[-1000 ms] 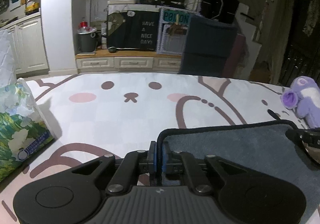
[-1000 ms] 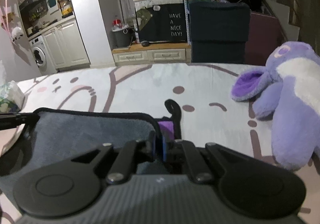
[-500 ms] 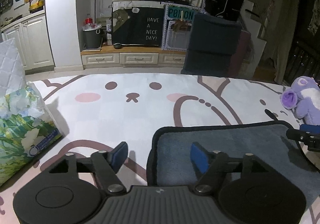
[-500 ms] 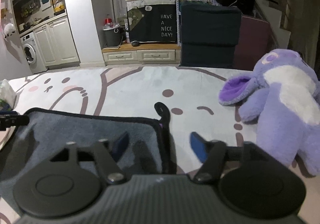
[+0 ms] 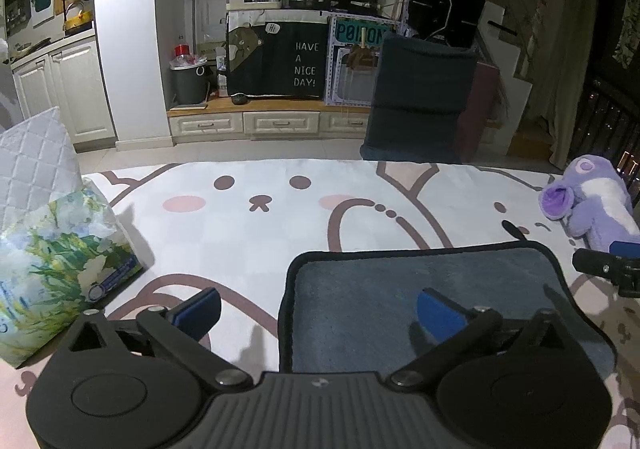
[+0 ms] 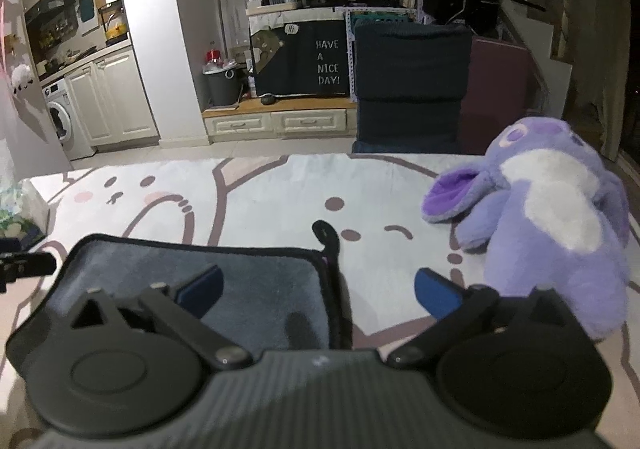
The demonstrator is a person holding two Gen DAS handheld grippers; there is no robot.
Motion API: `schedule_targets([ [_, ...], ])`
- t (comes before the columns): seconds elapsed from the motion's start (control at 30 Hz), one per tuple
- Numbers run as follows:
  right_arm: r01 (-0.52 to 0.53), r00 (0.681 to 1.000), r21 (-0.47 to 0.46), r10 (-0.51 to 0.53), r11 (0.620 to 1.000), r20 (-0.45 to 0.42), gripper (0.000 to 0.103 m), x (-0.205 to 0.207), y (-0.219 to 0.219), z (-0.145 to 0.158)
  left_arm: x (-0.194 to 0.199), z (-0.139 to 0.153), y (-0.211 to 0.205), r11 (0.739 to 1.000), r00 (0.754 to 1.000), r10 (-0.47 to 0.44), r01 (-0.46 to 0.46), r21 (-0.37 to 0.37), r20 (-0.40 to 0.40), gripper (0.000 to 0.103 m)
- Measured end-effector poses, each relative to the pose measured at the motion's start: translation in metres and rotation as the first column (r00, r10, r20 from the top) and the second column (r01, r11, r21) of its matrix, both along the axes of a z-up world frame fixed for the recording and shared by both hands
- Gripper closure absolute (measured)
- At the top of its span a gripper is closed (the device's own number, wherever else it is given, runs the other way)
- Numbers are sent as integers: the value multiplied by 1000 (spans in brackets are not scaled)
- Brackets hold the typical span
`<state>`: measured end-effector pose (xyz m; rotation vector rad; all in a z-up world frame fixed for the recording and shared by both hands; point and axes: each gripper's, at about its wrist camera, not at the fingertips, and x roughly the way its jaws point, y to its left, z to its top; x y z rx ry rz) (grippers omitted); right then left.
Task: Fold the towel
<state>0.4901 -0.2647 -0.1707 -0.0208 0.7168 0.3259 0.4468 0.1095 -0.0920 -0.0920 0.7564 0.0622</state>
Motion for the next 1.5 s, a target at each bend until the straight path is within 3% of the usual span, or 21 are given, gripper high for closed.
schedule_targets([
  [0.6, -38, 999, 19, 38, 999, 1, 0, -56, -10, 38, -52, 39, -23, 1000, 1000, 19, -19, 10, 16, 0],
  [1.5, -63, 996, 23, 62, 998, 64, 0, -176, -31, 84, -166, 89, -59, 999, 996, -2, -3, 51, 92, 0],
])
